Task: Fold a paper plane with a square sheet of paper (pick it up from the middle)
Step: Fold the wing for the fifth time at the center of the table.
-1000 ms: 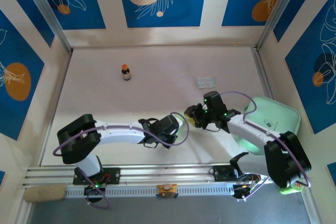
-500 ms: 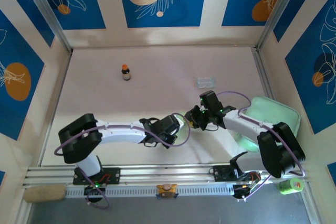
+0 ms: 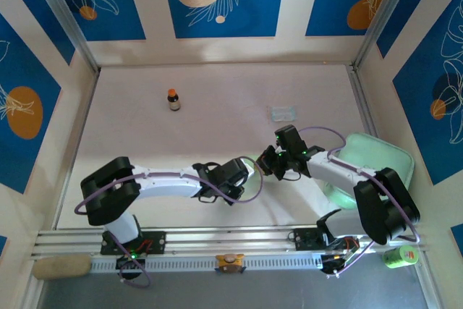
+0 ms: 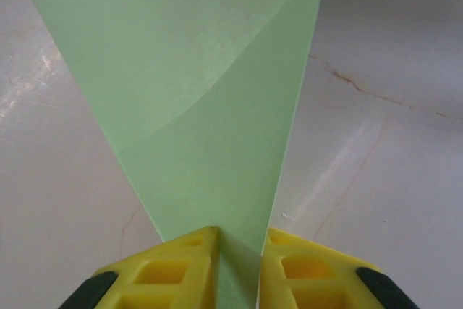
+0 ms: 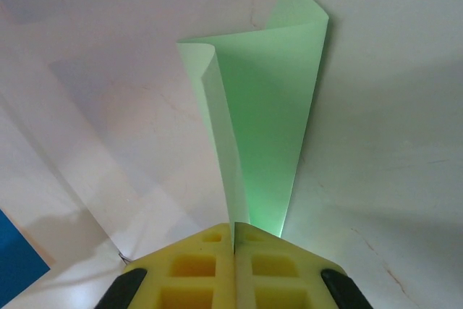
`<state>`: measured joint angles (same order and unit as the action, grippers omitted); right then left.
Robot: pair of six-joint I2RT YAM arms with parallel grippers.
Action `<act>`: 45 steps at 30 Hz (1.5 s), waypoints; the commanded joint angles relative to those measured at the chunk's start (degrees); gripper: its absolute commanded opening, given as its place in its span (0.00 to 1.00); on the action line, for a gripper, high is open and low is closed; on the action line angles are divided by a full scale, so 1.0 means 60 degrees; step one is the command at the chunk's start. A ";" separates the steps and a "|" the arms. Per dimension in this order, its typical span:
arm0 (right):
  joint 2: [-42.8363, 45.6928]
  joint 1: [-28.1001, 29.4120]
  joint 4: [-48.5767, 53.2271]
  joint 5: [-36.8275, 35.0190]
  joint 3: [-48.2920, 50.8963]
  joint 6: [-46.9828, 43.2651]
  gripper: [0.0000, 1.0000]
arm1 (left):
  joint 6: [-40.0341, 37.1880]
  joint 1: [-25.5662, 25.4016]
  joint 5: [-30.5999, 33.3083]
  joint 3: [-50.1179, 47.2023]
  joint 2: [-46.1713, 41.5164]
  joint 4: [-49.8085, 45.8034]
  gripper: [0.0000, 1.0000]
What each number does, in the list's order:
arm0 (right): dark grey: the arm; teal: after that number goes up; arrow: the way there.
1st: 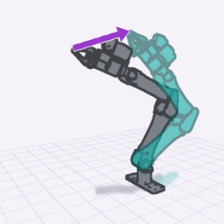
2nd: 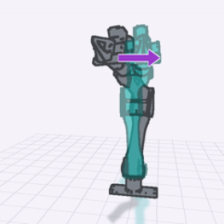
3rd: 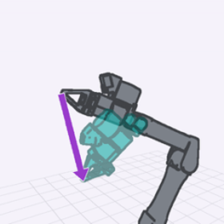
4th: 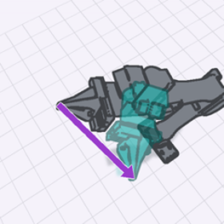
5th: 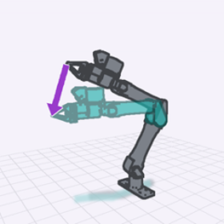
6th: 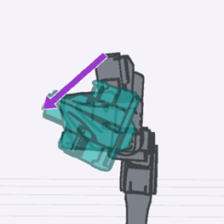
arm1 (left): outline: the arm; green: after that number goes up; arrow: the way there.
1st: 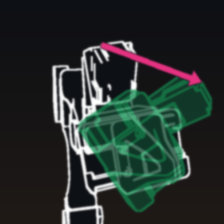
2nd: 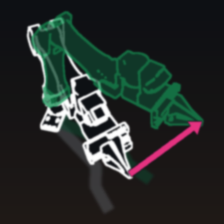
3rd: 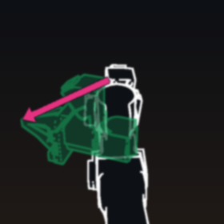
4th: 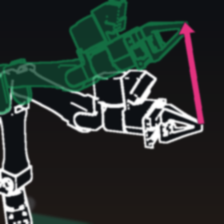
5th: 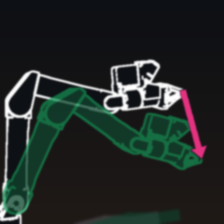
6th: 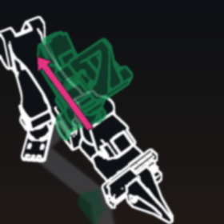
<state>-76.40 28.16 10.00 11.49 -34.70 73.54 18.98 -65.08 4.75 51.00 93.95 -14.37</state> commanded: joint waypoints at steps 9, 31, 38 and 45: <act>0.0261 0.0052 -0.0265 0.0115 0.0438 0.0440 0.00 | 0.0139 -0.0255 0.0243 0.0246 0.0093 -0.0395 0.21; 0.0605 0.0023 -0.0114 -0.0068 0.0669 0.0524 0.00 | 0.0483 -0.0318 0.0233 0.0215 0.0308 -0.0315 0.05; 0.1105 -0.0062 0.0432 -0.0272 0.0635 0.0214 0.14 | 0.0643 -0.0301 0.0032 0.0229 0.0465 -0.0224 0.03; 0.2569 -0.0458 0.1453 -0.0816 0.0814 -0.0569 0.29 | 0.0752 0.0149 -0.1054 -0.0008 0.0284 0.0243 0.00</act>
<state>-64.42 26.17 14.52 8.49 -31.05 72.99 22.44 -65.60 3.29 51.37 96.29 -14.55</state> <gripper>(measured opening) 0.284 0.064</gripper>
